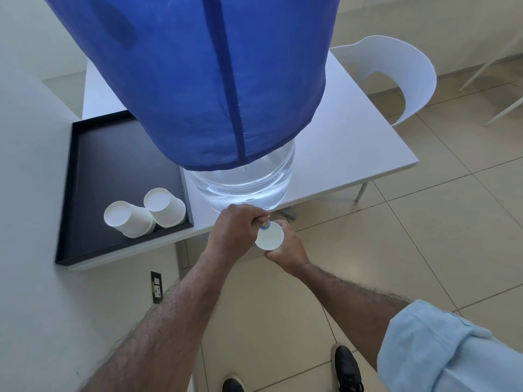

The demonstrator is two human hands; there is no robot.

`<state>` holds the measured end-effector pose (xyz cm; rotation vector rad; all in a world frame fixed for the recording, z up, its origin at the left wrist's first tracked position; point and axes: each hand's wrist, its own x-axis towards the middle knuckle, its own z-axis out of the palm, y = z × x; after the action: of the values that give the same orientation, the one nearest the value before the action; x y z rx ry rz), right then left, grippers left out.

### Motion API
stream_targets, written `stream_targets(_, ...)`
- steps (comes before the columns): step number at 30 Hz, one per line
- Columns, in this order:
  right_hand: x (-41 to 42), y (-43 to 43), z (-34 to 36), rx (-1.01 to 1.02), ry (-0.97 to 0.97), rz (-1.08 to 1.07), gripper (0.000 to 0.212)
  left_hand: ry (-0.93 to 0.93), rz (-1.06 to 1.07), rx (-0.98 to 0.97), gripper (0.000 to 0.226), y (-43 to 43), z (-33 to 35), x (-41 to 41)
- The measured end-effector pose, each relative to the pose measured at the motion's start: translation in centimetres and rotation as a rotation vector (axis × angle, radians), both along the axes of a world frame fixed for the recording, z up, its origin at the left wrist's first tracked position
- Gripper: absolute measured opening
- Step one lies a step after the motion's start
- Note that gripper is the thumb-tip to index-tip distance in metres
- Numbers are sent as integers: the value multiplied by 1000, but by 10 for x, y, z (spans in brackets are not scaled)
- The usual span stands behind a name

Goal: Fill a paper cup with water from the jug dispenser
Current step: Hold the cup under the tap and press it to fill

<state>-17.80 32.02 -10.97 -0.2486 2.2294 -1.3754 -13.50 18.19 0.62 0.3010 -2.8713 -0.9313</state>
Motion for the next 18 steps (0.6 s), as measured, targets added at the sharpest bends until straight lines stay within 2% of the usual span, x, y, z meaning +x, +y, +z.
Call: stream_targets(18,1,-1,2,-23,11,-17,60,-17,34,19,18,2,-1,0)
